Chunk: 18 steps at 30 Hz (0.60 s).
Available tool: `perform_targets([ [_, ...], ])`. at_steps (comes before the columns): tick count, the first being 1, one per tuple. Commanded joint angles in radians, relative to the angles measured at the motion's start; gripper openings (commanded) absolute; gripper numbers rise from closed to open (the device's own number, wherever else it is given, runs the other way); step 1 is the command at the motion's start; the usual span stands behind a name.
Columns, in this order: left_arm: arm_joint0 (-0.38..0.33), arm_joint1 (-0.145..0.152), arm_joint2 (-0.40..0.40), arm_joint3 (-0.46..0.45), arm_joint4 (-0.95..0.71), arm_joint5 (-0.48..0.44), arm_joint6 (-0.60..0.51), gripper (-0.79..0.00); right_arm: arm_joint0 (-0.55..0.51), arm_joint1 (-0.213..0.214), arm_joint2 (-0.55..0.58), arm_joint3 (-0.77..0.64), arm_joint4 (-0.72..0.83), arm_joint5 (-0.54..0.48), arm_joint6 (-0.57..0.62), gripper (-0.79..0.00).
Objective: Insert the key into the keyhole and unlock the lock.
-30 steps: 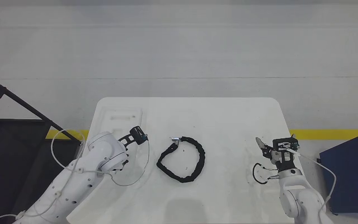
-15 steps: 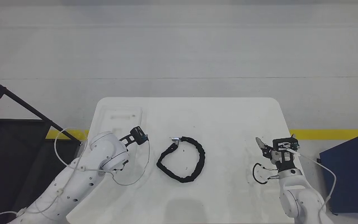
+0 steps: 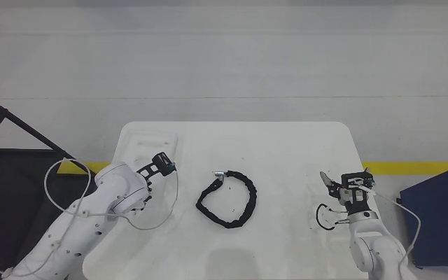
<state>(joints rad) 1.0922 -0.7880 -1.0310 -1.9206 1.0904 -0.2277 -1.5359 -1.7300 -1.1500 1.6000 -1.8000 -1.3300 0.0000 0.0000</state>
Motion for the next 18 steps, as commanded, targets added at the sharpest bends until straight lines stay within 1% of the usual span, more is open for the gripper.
perform_targets([
  [1,0.005,0.006,-0.003,-0.004,0.027,-0.008,0.0,-0.785,0.0,0.0,0.0,0.0,0.0,0.0,0.0,0.0],
  [4,0.018,0.009,0.011,-0.02,0.015,-0.009,0.0,-0.785,0.0,0.0,0.0,0.0,0.0,0.0,0.0,0.0],
  [6,0.017,0.008,0.015,-0.035,-0.018,0.009,0.0,-0.785,0.0,0.0,0.0,0.0,0.0,0.0,0.0,0.0],
  [9,0.014,0.01,0.046,-0.024,0.063,-0.008,0.0,-0.785,0.0,0.0,0.0,0.0,0.0,0.0,0.0,0.0],
  [12,-0.002,0.004,0.059,-0.023,0.074,0.01,0.0,-0.785,0.0,0.0,0.0,0.0,0.0,0.0,0.0,0.0],
  [16,-0.02,0.002,0.095,-0.012,0.266,-0.009,0.001,-0.785,0.0,0.0,0.0,0.0,0.0,0.0,0.0,0.0],
  [18,-0.019,-0.003,0.106,-0.006,0.291,-0.005,0.011,-0.785,0.0,0.0,0.0,0.0,0.0,0.0,0.0,0.0],
])
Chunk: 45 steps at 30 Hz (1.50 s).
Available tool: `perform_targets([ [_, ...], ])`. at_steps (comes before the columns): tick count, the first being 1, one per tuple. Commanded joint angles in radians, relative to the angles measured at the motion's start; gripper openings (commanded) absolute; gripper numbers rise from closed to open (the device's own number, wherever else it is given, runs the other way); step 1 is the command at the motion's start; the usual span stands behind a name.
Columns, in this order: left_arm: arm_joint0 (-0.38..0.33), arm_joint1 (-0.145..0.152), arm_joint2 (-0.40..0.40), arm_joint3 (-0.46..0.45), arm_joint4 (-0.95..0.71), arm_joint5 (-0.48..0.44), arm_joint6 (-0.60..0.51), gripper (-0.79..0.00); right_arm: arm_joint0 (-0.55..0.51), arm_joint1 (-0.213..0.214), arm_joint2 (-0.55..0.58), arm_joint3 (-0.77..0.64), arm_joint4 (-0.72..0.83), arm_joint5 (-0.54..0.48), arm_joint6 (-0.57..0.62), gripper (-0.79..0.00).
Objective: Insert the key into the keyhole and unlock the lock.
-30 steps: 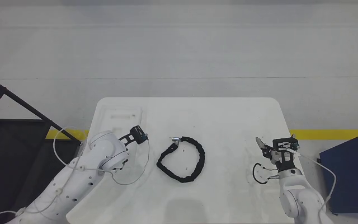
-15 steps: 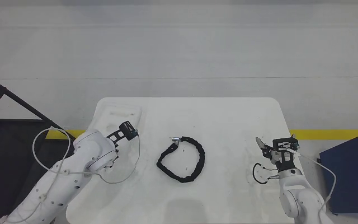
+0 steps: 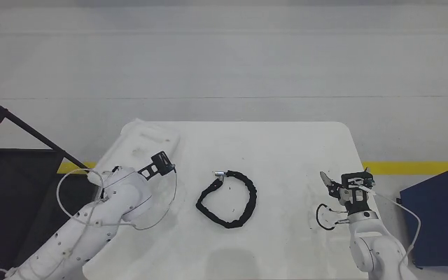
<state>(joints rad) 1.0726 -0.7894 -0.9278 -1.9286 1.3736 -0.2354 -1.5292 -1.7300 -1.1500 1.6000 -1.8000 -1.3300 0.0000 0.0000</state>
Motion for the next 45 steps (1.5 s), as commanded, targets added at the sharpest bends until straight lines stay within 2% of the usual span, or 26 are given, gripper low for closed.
perform_targets([
  [1,0.0,-0.004,0.005,0.004,0.01,0.004,0.006,-0.785,0.0,0.0,0.0,0.0,0.0,0.0,0.0,0.0],
  [2,0.005,-0.008,0.003,0.005,-0.027,0.019,0.015,-0.785,0.0,0.0,0.0,0.0,0.0,0.0,0.0,0.0],
  [4,0.011,-0.018,-0.013,0.002,-0.215,0.042,-0.006,-0.785,0.0,0.0,0.0,0.0,0.0,0.0,0.0,0.0],
  [5,0.001,-0.017,-0.021,0.005,-0.232,0.028,-0.007,-0.785,0.0,0.0,0.0,0.0,0.0,0.0,0.0,0.0],
  [7,-0.012,-0.012,-0.012,0.009,-0.079,-0.002,-0.007,-0.785,0.0,0.0,0.0,0.0,0.0,0.0,0.0,0.0],
  [9,-0.006,-0.011,0.008,0.012,0.074,0.006,0.017,-0.785,0.0,0.0,0.0,0.0,0.0,0.0,0.0,0.0],
  [12,0.008,-0.02,-0.004,0.001,-0.004,0.041,0.043,-0.785,0.0,0.0,0.0,0.0,0.0,0.0,0.0,0.0],
  [15,0.005,-0.014,0.001,-0.013,0.22,0.02,0.064,-0.785,0.0,0.0,0.0,0.0,0.0,0.0,0.0,0.0],
  [17,0.024,-0.017,-0.003,-0.024,0.218,0.035,0.083,-0.785,0.0,0.0,0.0,0.0,0.0,0.0,0.0,0.0],
  [20,0.033,-0.013,-0.01,-0.048,0.36,0.026,0.106,-0.785,0.0,0.0,0.0,0.0,0.0,0.0,0.0,0.0],
  [22,0.057,-0.018,-0.022,-0.07,0.301,0.042,0.118,-0.785,0.0,0.0,0.0,0.0,0.0,0.0,0.0,0.0],
  [25,0.071,-0.023,-0.069,-0.112,0.124,0.034,0.083,-0.785,0.0,0.0,0.0,0.0,0.0,0.0,0.0,0.0],
  [31,0.114,-0.023,-0.099,-0.107,-0.014,-0.048,-0.004,-0.785,0.0,0.0,0.0,0.0,0.0,0.0,0.0,0.0],
  [36,0.135,-0.013,-0.081,-0.083,0.068,-0.074,0.019,-0.785,0.0,0.0,0.0,0.0,0.0,0.0,0.0,0.0],
  [38,0.132,-0.019,-0.103,-0.096,-0.019,-0.025,0.04,-0.785,0.0,0.0,0.0,0.0,0.0,0.0,0.0,0.0],
  [39,0.133,-0.025,-0.118,-0.099,-0.132,0.007,0.042,-0.785,0.0,0.0,0.0,0.0,0.0,0.0,0.0,0.0],
  [40,0.132,-0.029,-0.134,-0.094,-0.24,0.03,0.027,-0.785,0.0,0.0,0.0,0.0,0.0,0.0,0.0,0.0],
  [41,0.128,-0.029,-0.141,-0.087,-0.28,0.023,-0.007,-0.785,0.0,0.0,0.0,0.0,0.0,0.0,0.0,0.0],
  [42,0.128,-0.025,-0.132,-0.07,-0.219,-0.019,-0.007,-0.785,0.0,0.0,0.0,0.0,0.0,0.0,0.0,0.0],
  [43,0.131,-0.024,-0.127,-0.064,-0.183,-0.02,-0.006,-0.785,0.0,0.0,0.0,0.0,0.0,0.0,0.0,0.0],
  [45,0.135,-0.028,-0.134,-0.062,-0.217,0.023,0.019,-0.785,0.0,0.0,0.0,0.0,0.0,0.0,0.0,0.0],
])
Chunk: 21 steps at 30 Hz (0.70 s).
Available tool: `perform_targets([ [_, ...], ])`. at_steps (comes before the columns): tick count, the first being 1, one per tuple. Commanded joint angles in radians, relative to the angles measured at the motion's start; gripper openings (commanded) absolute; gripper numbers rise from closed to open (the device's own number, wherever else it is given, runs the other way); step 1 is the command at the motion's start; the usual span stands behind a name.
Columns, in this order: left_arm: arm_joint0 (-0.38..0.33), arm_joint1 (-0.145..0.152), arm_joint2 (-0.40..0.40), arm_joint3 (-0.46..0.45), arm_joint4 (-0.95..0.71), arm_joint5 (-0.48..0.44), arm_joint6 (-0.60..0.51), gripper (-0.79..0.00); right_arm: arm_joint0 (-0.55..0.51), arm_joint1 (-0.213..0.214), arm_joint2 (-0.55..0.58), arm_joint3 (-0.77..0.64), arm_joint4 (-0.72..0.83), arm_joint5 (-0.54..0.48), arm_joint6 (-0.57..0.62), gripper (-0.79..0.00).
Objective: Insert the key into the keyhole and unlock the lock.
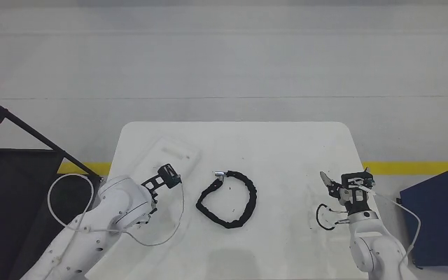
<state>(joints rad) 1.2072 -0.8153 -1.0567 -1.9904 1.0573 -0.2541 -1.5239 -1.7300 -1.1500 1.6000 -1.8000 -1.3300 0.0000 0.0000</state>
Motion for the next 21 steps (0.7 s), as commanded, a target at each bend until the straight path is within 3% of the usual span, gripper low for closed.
perform_targets([
  [1,-0.006,-0.004,-0.016,-0.003,0.074,0.056,0.02,-0.785,0.0,0.0,0.0,0.0,0.0,0.0,0.0,0.0],
  [16,-0.028,-0.007,-0.116,-0.022,-0.063,0.102,0.018,-0.785,0.0,0.0,0.0,0.0,0.0,0.0,0.0,0.0],
  [18,-0.024,-0.008,-0.138,-0.026,-0.106,0.112,0.039,-0.785,0.0,0.0,0.0,0.0,0.0,0.0,0.0,0.0],
  [21,-0.016,-0.01,-0.174,-0.035,-0.173,0.106,0.155,-0.785,0.0,0.0,0.0,0.0,0.0,0.0,0.0,0.0],
])
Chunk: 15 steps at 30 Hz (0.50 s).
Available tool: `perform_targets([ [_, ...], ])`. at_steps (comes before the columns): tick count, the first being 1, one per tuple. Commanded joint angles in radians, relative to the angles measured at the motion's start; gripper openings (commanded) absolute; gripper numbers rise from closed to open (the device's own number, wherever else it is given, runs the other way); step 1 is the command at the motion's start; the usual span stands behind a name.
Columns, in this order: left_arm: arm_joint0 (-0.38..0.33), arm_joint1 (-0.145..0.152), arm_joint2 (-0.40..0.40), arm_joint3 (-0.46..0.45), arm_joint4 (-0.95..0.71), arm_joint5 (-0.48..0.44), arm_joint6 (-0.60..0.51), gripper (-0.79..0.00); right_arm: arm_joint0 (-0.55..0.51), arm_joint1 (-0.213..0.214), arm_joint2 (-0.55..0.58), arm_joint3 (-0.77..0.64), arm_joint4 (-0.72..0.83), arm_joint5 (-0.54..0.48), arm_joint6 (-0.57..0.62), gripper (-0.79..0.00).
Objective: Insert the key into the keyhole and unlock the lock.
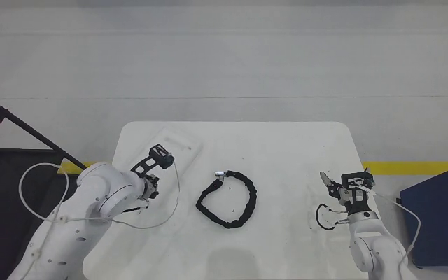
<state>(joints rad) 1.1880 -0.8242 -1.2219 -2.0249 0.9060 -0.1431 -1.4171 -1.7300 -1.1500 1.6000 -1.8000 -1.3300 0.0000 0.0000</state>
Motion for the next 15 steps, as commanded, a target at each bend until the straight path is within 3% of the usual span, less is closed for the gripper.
perform_targets([
  [1,0.008,-0.003,-0.015,0.0,-0.051,-0.007,0.102,-0.785,0.0,0.0,0.0,0.0,0.0,0.0,0.0,0.0],
  [7,-0.015,-0.024,0.063,0.091,-0.021,-0.019,0.298,-0.785,0.0,0.0,0.0,0.0,0.0,0.0,0.0,0.0],
  [15,-0.253,-0.11,0.313,0.312,-0.03,0.039,0.385,-0.785,0.0,0.0,0.0,0.0,0.0,0.0,0.0,0.0],
])
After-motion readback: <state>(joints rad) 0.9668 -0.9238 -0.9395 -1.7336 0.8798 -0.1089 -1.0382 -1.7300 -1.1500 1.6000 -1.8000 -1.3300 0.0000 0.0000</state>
